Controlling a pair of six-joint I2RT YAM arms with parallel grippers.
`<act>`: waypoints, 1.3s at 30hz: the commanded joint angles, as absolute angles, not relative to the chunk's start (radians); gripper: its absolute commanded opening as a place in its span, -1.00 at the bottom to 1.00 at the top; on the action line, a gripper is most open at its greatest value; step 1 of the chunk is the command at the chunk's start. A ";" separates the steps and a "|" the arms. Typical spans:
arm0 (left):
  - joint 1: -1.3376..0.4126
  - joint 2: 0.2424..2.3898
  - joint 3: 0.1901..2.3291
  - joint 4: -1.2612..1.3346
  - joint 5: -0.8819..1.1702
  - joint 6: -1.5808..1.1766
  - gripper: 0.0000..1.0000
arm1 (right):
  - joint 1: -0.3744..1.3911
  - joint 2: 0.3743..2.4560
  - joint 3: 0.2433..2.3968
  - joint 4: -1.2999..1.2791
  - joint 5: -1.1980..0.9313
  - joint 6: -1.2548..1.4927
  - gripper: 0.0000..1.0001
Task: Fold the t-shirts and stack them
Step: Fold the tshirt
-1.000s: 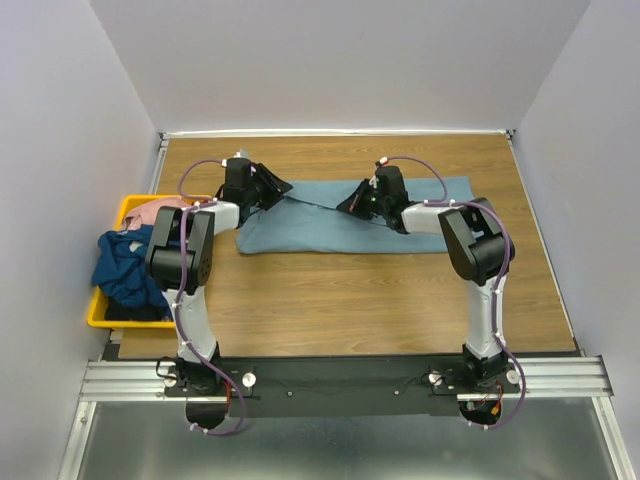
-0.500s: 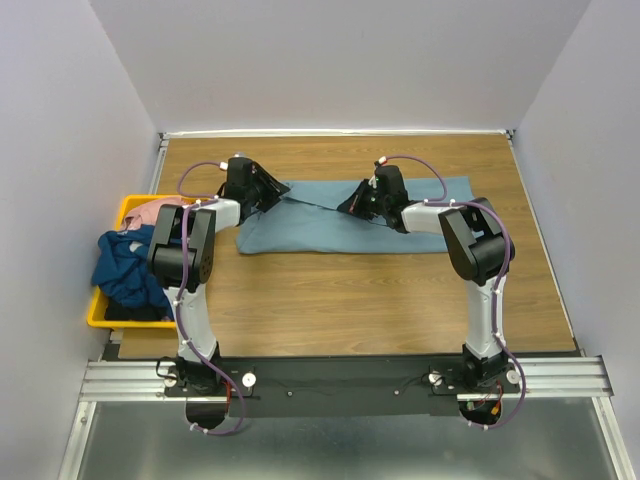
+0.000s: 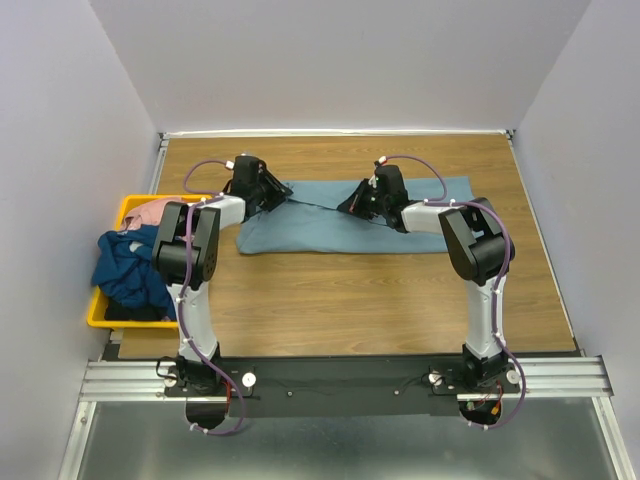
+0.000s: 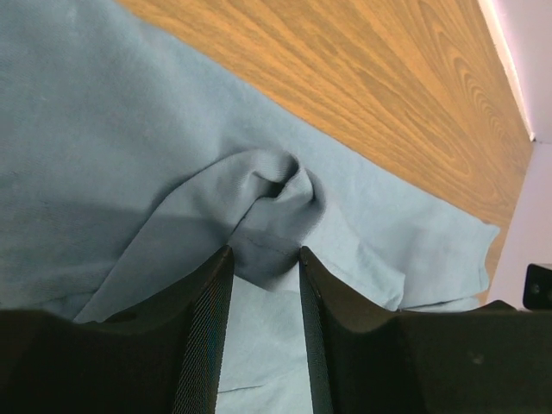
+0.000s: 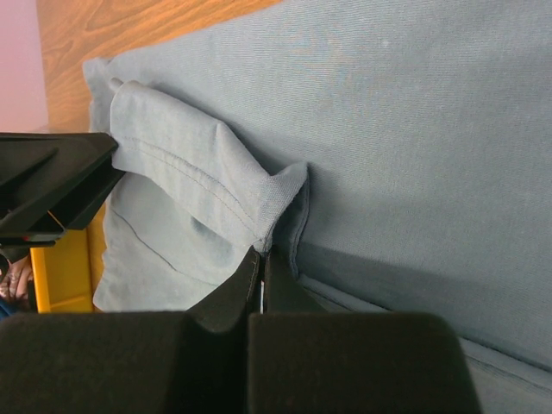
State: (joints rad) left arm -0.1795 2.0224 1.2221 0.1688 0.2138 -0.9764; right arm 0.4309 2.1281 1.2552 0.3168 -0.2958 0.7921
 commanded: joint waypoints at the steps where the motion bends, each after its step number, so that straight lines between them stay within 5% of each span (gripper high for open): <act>1: -0.186 2.043 1.252 0.112 0.169 -0.966 -0.12 | 0.439 2.128 1.281 0.299 -0.278 0.784 -0.99; 6: -0.189 2.048 1.272 0.080 0.149 -0.954 -0.17 | 0.439 2.132 1.284 0.301 -0.278 0.784 -0.99; 12: -0.193 2.037 1.313 0.072 0.126 -0.902 -1.00 | 0.439 2.128 1.285 0.301 -0.279 0.781 -0.99; 32: -0.305 2.022 1.499 -0.178 -0.262 -0.572 -1.00 | 0.439 2.100 1.276 0.275 -0.301 0.769 -0.99; 35: -0.307 2.005 1.471 -0.184 -0.275 -0.572 -0.84 | 0.439 2.097 1.276 0.258 -0.305 0.762 -0.99; 38: -0.304 1.971 1.431 -0.172 -0.293 -0.583 -0.35 | 0.439 2.088 1.272 0.241 -0.293 0.749 -0.98; 39: -0.298 1.964 1.424 -0.163 -0.285 -0.594 -0.05 | 0.439 2.089 1.273 0.235 -0.293 0.744 -0.99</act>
